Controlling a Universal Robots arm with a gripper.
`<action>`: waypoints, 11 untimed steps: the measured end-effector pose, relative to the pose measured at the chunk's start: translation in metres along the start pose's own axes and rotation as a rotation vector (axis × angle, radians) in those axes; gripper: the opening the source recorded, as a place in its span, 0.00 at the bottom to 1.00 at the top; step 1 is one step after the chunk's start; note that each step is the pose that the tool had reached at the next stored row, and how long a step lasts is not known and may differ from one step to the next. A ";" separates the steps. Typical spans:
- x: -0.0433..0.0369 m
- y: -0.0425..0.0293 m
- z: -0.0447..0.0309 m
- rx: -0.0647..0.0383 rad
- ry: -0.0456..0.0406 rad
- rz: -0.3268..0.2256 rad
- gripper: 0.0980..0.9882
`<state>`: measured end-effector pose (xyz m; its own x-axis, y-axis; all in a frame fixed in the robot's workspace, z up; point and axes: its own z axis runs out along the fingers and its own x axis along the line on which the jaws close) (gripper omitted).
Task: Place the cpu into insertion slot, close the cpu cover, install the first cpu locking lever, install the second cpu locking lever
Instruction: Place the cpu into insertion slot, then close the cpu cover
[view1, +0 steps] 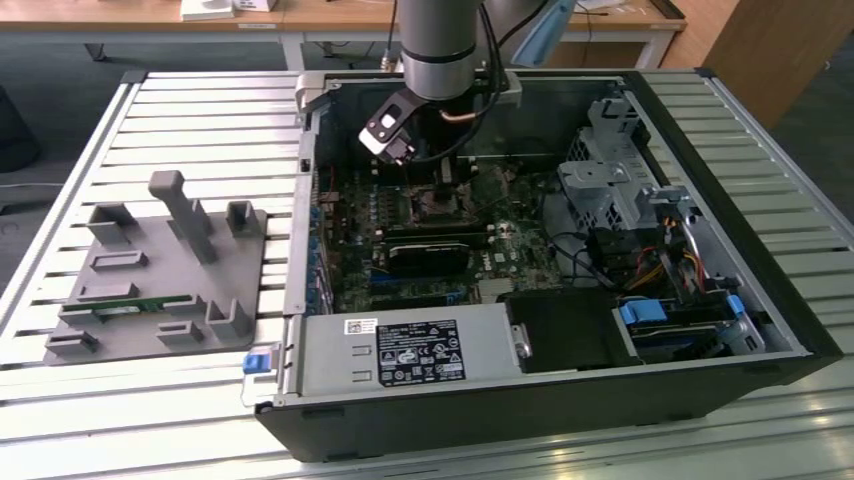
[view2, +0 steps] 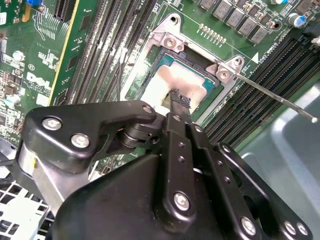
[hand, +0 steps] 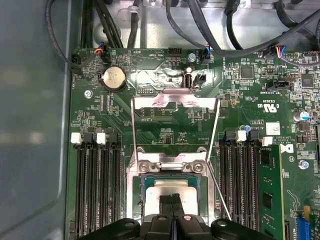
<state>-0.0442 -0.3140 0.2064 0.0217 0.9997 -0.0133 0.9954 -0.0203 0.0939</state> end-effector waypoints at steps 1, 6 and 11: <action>0.0000 0.0000 -0.0002 0.000 0.0000 0.000 0.01; 0.0000 0.0002 -0.0015 0.001 0.0000 0.000 0.01; -0.0001 0.0003 -0.0029 0.001 -0.0002 0.000 0.01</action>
<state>-0.0441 -0.3141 0.2093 0.0218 0.9997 -0.0135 0.9955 -0.0204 0.0929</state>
